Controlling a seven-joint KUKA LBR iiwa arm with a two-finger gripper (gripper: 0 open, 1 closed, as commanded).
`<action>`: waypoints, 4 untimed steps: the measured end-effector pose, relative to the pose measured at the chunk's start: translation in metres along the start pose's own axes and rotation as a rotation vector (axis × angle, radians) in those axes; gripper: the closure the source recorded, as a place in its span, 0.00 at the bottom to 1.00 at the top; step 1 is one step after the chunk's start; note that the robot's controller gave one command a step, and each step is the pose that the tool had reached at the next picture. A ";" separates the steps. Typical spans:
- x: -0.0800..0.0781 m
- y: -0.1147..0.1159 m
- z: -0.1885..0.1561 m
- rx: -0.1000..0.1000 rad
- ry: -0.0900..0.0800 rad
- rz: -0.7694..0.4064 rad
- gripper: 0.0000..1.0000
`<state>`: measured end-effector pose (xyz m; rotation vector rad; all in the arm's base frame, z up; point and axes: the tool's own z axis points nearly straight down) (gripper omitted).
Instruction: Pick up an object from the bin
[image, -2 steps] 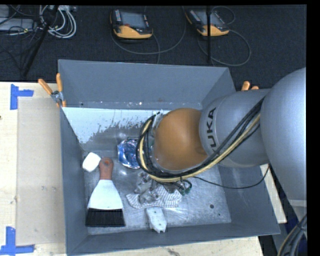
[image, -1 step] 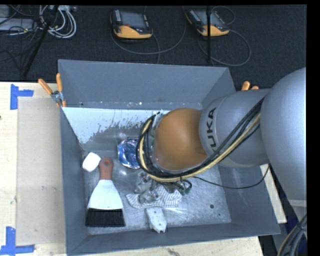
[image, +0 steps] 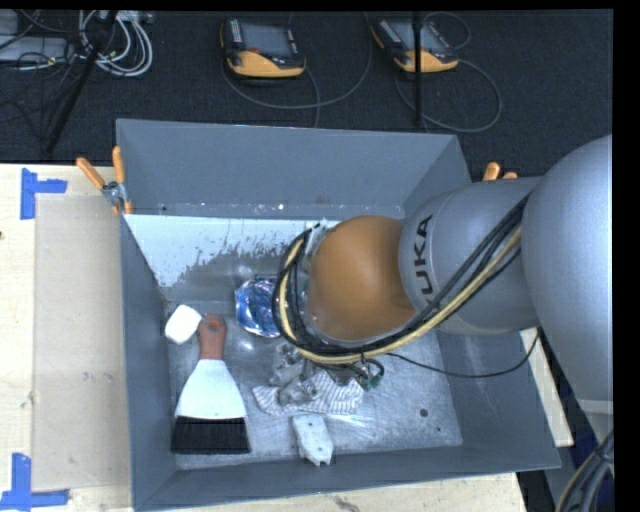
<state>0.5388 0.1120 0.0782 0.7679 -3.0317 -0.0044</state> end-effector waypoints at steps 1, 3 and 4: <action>0.001 0.000 -0.006 0.002 -0.004 0.001 1.00; 0.000 0.000 -0.034 0.006 -0.013 0.003 1.00; 0.001 0.001 -0.046 0.005 -0.011 0.003 1.00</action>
Offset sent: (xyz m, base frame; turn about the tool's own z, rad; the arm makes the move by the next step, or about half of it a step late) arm 0.0000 0.0000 0.0582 0.0000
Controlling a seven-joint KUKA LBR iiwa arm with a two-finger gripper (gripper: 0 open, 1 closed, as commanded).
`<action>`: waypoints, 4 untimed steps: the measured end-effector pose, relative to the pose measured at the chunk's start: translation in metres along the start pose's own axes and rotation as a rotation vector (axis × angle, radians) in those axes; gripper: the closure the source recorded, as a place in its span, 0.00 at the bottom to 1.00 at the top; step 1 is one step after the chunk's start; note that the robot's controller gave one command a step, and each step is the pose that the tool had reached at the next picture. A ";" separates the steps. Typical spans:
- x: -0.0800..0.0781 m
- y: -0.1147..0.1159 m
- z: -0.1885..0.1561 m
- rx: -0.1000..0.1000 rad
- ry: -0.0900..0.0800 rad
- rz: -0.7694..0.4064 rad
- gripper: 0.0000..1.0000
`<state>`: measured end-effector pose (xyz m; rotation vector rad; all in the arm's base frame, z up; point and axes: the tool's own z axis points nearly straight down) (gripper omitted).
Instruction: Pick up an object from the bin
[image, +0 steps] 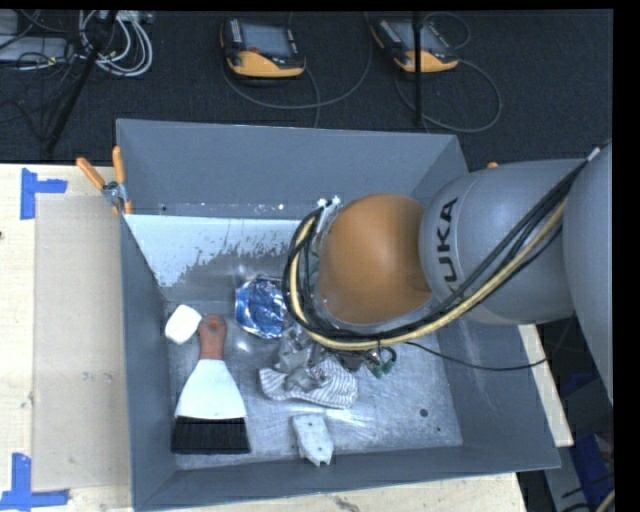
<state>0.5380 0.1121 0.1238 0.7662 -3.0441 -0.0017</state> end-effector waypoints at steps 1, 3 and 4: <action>0.000 0.000 -0.013 0.001 -0.002 0.000 1.00; -0.001 0.000 -0.025 0.002 -0.004 0.001 1.00; -0.001 0.000 -0.030 0.001 -0.002 0.001 1.00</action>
Offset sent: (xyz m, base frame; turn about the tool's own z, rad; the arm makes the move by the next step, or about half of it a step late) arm 0.0000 0.0000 0.0010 0.0000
